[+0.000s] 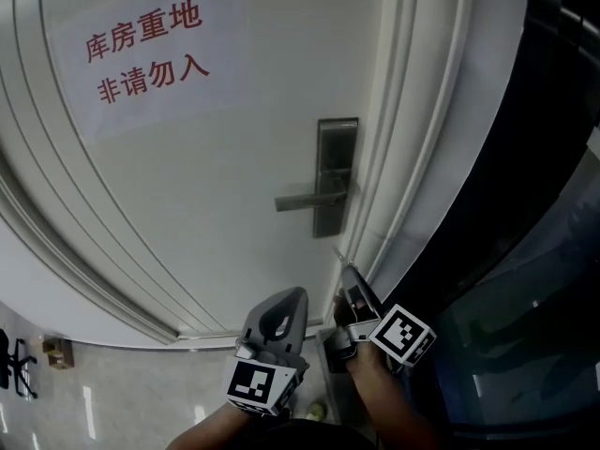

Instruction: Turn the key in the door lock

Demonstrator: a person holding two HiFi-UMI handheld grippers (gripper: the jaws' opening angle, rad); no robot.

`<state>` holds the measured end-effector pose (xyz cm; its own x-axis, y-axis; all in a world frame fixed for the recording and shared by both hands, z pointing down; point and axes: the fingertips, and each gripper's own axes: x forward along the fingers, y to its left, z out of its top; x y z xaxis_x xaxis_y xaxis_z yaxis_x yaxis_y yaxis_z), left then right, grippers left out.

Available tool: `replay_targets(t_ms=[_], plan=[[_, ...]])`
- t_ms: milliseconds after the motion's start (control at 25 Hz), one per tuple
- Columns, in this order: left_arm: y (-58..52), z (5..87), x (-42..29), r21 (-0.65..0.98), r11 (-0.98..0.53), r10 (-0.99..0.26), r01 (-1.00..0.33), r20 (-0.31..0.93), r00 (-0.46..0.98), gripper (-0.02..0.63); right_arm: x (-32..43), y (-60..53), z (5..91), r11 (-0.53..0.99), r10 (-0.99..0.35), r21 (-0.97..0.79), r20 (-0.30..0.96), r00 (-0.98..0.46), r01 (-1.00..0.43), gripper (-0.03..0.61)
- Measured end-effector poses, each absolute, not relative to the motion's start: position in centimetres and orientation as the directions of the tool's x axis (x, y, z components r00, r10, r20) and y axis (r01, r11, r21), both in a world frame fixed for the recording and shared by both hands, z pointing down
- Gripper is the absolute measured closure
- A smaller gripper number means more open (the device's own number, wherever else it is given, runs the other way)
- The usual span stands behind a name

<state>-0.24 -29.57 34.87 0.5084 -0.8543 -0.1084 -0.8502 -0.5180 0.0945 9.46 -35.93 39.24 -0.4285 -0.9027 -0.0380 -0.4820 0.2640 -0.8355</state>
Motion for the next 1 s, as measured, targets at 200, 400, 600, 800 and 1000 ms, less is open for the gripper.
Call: replay_targets(t_ms=[200, 400, 600, 800, 1000], plan=[[-32.7, 35.0, -0.8, 0.101, -0.537, -0.843, -0.838, -0.103, 0.528, 0.609, 9.6, -39.7, 41.3, 0.138, -0.928, -0.941, -0.014, -0.373, -0.309, 0.558], [-35.1, 35.6, -0.9, 0.100, -0.546, -0.838, -0.832, -0.087, 0.539, 0.609, 9.8, -42.6, 41.7, 0.095, -0.950, -0.983, -0.042, -0.311, -0.157, 0.558], [-36.3, 35.9, -0.8, 0.093, -0.548, -0.836, -0.831, -0.079, 0.543, 0.609, 9.7, -43.9, 41.4, 0.105, -0.957, -0.990, -0.073, -0.281, -0.099, 0.558], [-36.9, 36.0, -0.7, 0.085, -0.549, -0.836, -0.831, -0.071, 0.545, 0.609, 9.3, -44.4, 41.4, 0.114, -0.954, -0.991, -0.088, -0.287, -0.075, 0.558], [-37.1, 35.9, -0.8, 0.081, -0.549, -0.836, -0.832, -0.070, 0.545, 0.609, 9.5, -44.7, 41.2, 0.127, -0.953, -0.990, -0.103, -0.283, -0.066, 0.558]])
